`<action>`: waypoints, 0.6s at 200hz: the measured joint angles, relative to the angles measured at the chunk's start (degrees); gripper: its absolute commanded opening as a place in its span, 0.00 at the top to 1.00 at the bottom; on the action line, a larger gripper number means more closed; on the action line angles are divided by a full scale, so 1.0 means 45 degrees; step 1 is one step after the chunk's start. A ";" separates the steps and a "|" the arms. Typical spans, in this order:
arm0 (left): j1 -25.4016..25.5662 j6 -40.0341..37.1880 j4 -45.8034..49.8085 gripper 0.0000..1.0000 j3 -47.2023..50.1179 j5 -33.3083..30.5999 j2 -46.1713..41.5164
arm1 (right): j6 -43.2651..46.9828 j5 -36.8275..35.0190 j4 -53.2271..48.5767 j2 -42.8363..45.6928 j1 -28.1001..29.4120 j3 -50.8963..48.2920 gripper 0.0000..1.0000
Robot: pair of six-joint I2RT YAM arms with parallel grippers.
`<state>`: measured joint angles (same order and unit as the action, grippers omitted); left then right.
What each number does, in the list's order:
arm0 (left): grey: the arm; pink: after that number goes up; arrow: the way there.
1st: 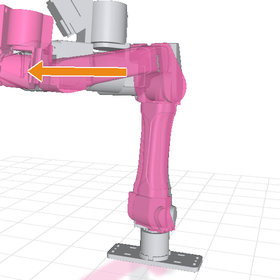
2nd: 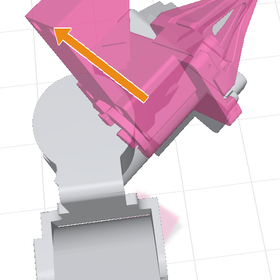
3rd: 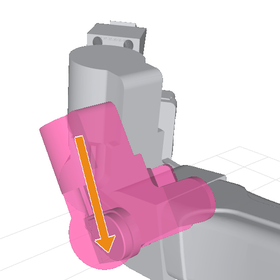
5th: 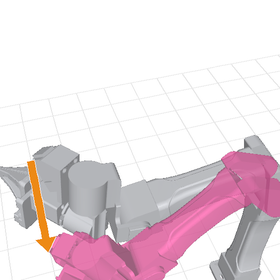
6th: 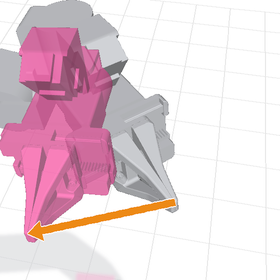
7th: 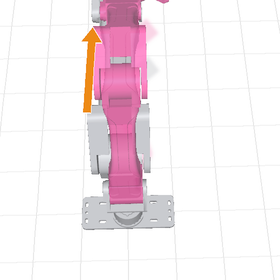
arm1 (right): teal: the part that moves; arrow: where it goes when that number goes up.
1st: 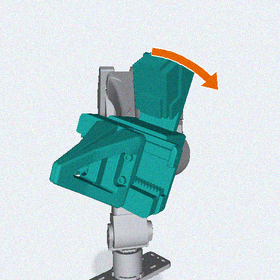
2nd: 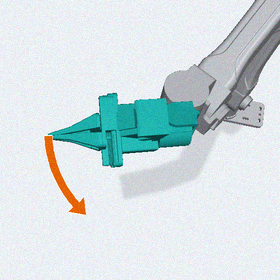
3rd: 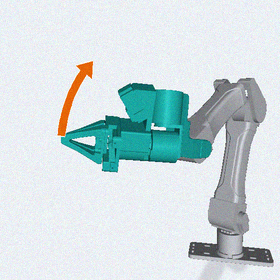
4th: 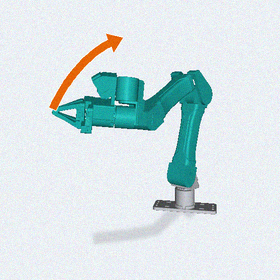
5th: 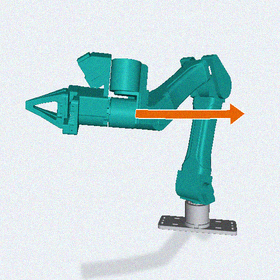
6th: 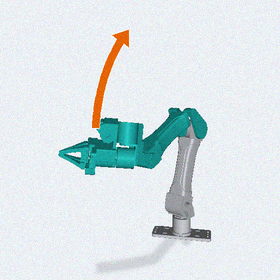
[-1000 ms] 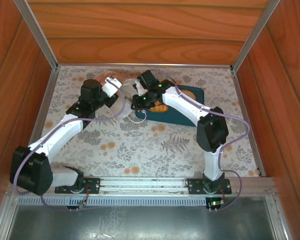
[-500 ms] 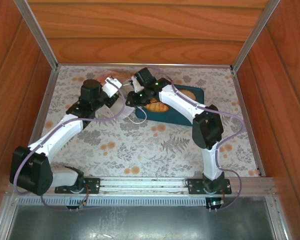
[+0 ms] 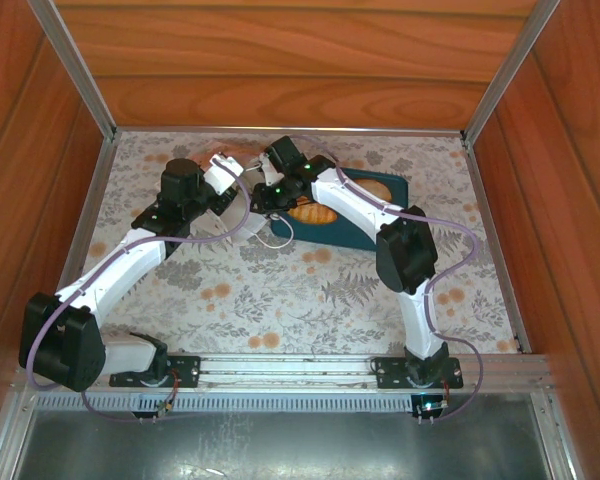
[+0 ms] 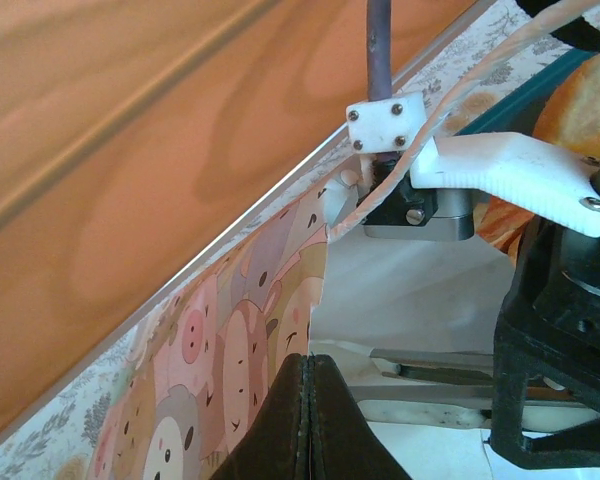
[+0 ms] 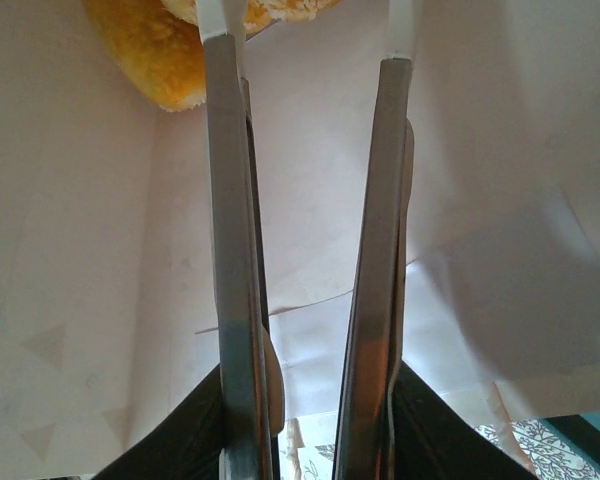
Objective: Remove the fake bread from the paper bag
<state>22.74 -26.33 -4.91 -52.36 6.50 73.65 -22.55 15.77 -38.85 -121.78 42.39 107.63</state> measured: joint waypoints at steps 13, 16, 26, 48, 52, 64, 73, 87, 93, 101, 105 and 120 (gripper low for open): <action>0.0000 0.0000 0.0000 1.00 0.0000 -0.0053 0.0000 | 0.0000 0.0034 0.0000 0.0000 0.0000 0.0000 0.63; 0.0000 0.0000 0.0000 1.00 0.0000 -0.0058 0.0000 | 0.0005 0.0039 0.0000 0.0000 0.0000 0.0000 0.63; 0.0000 0.0000 0.0000 1.00 0.0000 -0.0058 0.0000 | 0.0005 0.0073 0.0000 0.0000 0.0000 0.0000 0.63; 0.0000 0.0005 0.0000 1.00 0.0000 -0.0053 0.0000 | 0.0029 0.0092 -0.0049 0.0000 0.0005 0.0000 0.62; 0.0000 0.0000 -0.0005 1.00 0.0000 -0.0053 0.0000 | 0.0034 0.0092 -0.0058 0.0000 0.0005 0.0000 0.62; 0.0000 0.0005 -0.0005 1.00 0.0000 -0.0053 0.0000 | 0.0039 0.0087 -0.0117 0.0000 0.0005 0.0000 0.61; 0.0000 0.0005 0.0000 1.00 0.0000 -0.0053 0.0000 | 0.0039 0.0083 -0.0189 0.0000 0.0005 0.0000 0.61; 0.0000 0.0010 -0.0005 1.00 0.0000 -0.0053 -0.0015 | 0.0029 0.0068 -0.0340 0.0000 0.0005 0.0000 0.61; 0.0000 0.0010 -0.0005 1.00 0.0000 -0.0058 -0.0029 | 0.0029 0.0053 -0.0379 0.0000 0.0005 0.0000 0.61; 0.0000 0.0029 -0.0005 1.00 0.0000 -0.0063 -0.0049 | 0.0015 0.0034 -0.0413 0.0000 0.0005 -0.0015 0.61; 0.0000 0.0044 -0.0005 1.00 0.0000 -0.0063 -0.0063 | 0.0010 0.0019 -0.0413 0.0000 0.0005 -0.0034 0.61; 0.0000 0.0053 -0.0005 1.00 0.0000 -0.0058 -0.0126 | -0.0019 -0.0034 -0.0384 0.0000 0.0005 -0.0165 0.61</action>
<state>22.74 -26.09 -4.93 -52.36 6.24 73.08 -22.63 15.62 -40.58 -121.78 42.41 106.89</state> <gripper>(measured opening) 0.046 0.393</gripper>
